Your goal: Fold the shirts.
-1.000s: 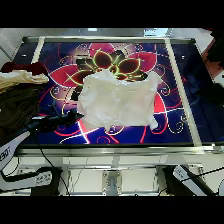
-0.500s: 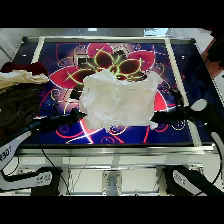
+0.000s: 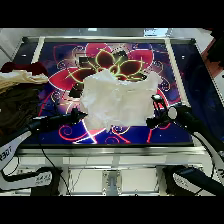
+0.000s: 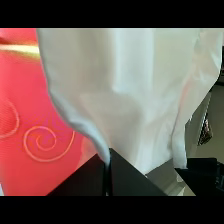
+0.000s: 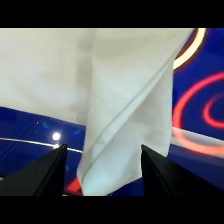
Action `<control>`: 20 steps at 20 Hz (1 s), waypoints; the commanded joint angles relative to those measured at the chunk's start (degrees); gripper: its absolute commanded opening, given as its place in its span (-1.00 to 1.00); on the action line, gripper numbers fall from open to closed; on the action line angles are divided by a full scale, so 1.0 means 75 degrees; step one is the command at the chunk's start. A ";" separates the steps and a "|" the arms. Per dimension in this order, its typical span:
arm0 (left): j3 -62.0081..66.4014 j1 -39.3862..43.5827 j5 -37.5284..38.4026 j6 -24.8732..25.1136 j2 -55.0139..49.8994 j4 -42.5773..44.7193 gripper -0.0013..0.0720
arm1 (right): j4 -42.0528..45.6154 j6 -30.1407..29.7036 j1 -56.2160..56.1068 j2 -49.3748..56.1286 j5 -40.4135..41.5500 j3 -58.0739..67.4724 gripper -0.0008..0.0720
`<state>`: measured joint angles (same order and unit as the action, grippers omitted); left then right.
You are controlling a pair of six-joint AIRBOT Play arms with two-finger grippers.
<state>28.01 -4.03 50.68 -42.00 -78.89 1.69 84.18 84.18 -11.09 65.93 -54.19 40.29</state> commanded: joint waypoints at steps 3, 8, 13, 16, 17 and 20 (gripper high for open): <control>0.0006 0.0006 0.0020 0.0070 -0.0003 0.0000 -0.91 | 0.0219 0.0125 -0.0087 0.0379 0.0326 -0.0006 -0.32; 0.0714 -0.0099 0.0941 0.0469 0.0076 -0.0836 -0.92 | 0.2049 0.0662 -0.0073 0.0271 -0.0574 0.0973 -0.91; 0.3191 -0.0131 0.2707 0.0154 0.1233 -0.0976 -0.92 | 0.3593 0.0510 -0.0073 -0.1125 -0.2448 0.2935 -0.92; 0.4331 -0.0134 0.2693 -0.0055 0.2911 -0.0868 -0.92 | 0.3555 0.0516 -0.0073 -0.2602 -0.3022 0.3885 -0.92; 0.4648 -0.0131 0.2445 -0.0137 0.3506 -0.0708 -0.92 | 0.3552 0.0525 -0.0073 -0.3162 -0.3133 0.4226 -0.92; 0.5525 -0.0131 0.0711 -0.0501 0.5377 0.0548 -0.92 | 0.3506 0.0839 -0.0073 -0.4593 -0.2882 0.5289 -0.92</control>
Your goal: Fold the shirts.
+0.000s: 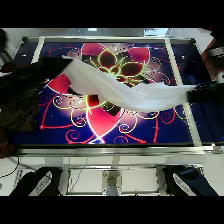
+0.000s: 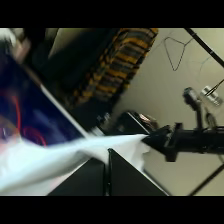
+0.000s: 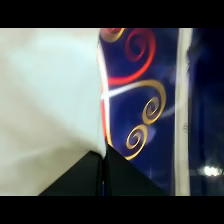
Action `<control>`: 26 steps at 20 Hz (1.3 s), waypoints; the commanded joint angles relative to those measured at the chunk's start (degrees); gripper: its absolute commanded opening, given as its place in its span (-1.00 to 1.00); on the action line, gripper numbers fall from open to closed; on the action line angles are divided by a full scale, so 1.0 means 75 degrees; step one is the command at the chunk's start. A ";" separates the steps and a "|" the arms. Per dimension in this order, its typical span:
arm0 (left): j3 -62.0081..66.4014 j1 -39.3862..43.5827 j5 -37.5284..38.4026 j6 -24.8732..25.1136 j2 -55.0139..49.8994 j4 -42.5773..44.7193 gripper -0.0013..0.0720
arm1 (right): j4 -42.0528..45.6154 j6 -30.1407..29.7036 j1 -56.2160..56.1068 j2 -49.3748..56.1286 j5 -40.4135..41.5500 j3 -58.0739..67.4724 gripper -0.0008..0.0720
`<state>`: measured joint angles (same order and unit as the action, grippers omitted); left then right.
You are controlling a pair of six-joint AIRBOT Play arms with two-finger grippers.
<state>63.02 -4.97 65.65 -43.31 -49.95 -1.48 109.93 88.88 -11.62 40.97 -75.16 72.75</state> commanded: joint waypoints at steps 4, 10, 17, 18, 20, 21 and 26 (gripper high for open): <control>0.1757 -0.0003 -0.3427 -0.2154 0.3121 0.4214 -0.93 | -0.0443 0.0233 -0.0003 -0.1920 0.0437 0.2052 -0.92; 0.2218 -0.0003 -0.1358 -0.4698 0.1839 0.7495 -0.93 | -0.0507 0.0166 -0.0003 -0.0187 0.2072 0.2148 -0.92; 0.1763 0.0000 -0.1250 -0.5042 -0.2576 0.8880 -0.92 | -0.0822 0.0154 0.0991 0.4686 0.2238 0.1827 -0.92; 0.1763 0.0009 -0.1483 -0.5056 -0.3264 0.8845 -0.92 | -0.1262 0.0154 0.1268 0.5336 0.2401 0.1821 -0.92; 0.1763 0.0067 -0.1979 -0.5053 -0.4462 0.8582 -0.92 | -0.2142 0.0154 0.1594 0.6408 0.3069 0.1821 -0.91; 0.1763 0.0149 -0.2285 -0.5053 -0.4980 0.8446 -0.92 | -0.2500 0.0152 0.1617 0.6875 0.3555 0.1821 -0.91; 0.1778 0.0280 -0.3998 -0.5027 -0.6213 0.7108 -0.78 | -0.3491 0.0187 0.1486 0.8116 0.6610 0.1827 -0.83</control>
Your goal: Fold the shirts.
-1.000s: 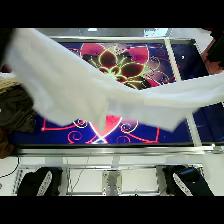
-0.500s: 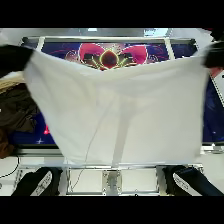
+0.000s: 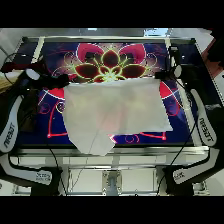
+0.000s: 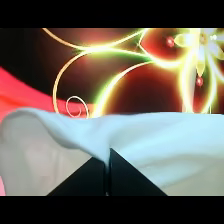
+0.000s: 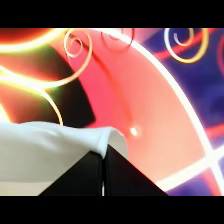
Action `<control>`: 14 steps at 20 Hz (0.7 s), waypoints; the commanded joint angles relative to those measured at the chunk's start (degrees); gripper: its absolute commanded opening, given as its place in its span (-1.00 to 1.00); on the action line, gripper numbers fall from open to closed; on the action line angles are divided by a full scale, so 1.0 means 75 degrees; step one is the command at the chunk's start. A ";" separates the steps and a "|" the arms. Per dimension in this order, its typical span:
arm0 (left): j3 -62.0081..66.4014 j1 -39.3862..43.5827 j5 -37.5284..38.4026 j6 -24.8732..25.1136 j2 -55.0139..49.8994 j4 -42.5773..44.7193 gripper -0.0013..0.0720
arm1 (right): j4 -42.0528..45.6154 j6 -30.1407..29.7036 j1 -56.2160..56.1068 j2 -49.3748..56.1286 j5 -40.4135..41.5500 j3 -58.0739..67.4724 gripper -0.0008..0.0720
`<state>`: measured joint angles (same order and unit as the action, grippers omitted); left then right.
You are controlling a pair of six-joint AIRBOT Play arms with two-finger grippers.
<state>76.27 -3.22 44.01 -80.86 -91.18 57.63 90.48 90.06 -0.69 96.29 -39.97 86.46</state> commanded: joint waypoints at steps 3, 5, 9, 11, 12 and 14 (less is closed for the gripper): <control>0.0825 -0.0055 -0.1428 -0.0015 -0.0615 -0.0883 0.45 | -0.1335 0.0283 0.0163 0.0697 0.2975 0.0248 0.50; 0.1775 -0.0297 -0.0845 0.0187 -0.0338 -0.0880 0.45 | -0.1224 0.0268 0.0420 0.0507 0.2092 0.0711 0.49; 0.2675 -0.1078 0.1393 0.1609 0.1349 0.0157 0.31 | 0.0871 0.0245 0.1419 -0.0542 -0.1553 0.1113 0.49; 0.2486 -0.1460 0.2576 0.1641 0.2468 0.1600 0.15 | 0.1623 0.0082 0.2145 -0.1128 -0.3296 0.1037 0.49; 0.2084 -0.1702 0.2987 0.1568 0.3075 0.2020 0.15 | 0.1460 -0.0210 0.2591 -0.1454 -0.3812 0.0866 0.49; 0.0379 -0.2291 0.3121 0.1539 0.4406 0.1976 0.15 | 0.0516 -0.0743 0.3436 -0.2180 -0.4045 0.0152 0.49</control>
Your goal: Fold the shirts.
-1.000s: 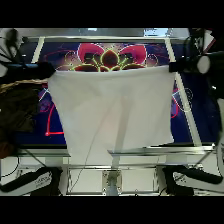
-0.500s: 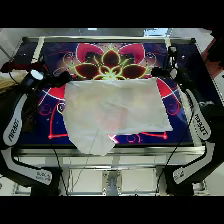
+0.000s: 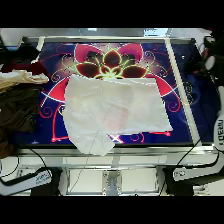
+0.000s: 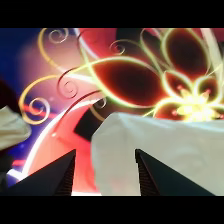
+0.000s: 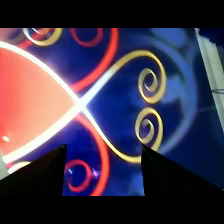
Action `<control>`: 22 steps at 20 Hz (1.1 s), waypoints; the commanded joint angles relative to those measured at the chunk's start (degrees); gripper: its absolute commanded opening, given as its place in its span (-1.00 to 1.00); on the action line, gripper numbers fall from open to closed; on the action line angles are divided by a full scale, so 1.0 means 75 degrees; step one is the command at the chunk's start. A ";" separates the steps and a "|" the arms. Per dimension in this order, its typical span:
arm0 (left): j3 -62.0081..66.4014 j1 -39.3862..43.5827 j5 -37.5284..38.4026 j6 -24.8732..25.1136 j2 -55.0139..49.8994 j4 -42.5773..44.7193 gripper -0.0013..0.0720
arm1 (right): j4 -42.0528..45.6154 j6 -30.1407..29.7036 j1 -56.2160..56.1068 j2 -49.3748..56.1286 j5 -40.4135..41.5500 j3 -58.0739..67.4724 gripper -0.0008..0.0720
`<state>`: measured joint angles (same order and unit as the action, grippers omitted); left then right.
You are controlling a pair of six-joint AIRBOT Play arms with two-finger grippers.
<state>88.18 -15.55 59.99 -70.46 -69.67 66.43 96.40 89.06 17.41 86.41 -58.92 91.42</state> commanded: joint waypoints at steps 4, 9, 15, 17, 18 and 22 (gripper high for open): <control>-0.6636 -0.1457 0.0137 -0.0877 0.4584 -0.0924 0.15 | -0.1859 -0.1821 0.2416 -0.2734 -0.1346 -0.3118 0.49; -1.0311 -0.1495 -0.0242 -0.2159 0.6169 -0.2984 0.15 | -0.3687 -0.2836 0.3710 -0.4672 -0.0697 -0.5333 0.49; -1.0646 -0.1480 -0.0271 -0.1970 0.5662 -0.2567 0.15 | -0.5817 -0.3343 0.3870 -0.5155 -0.0641 -0.5470 0.49; -1.0646 -0.1306 -0.0300 -0.1798 0.5257 -0.2567 0.14 | -0.5913 -0.3343 0.3870 -0.5155 -0.0621 -0.5470 0.49; -1.0646 -0.1163 -0.0344 -0.1792 0.5004 -0.2570 0.15 | -0.5913 -0.3340 0.3870 -0.5158 -0.0627 -0.5470 0.49; -1.0646 -0.0504 -0.1003 -0.1638 0.4173 -0.2608 0.14 | -0.5922 -0.3340 0.3870 -0.5155 -0.0673 -0.5470 0.49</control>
<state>8.60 -22.06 55.42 -83.50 -34.59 47.07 53.47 64.36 46.35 47.92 -63.77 50.52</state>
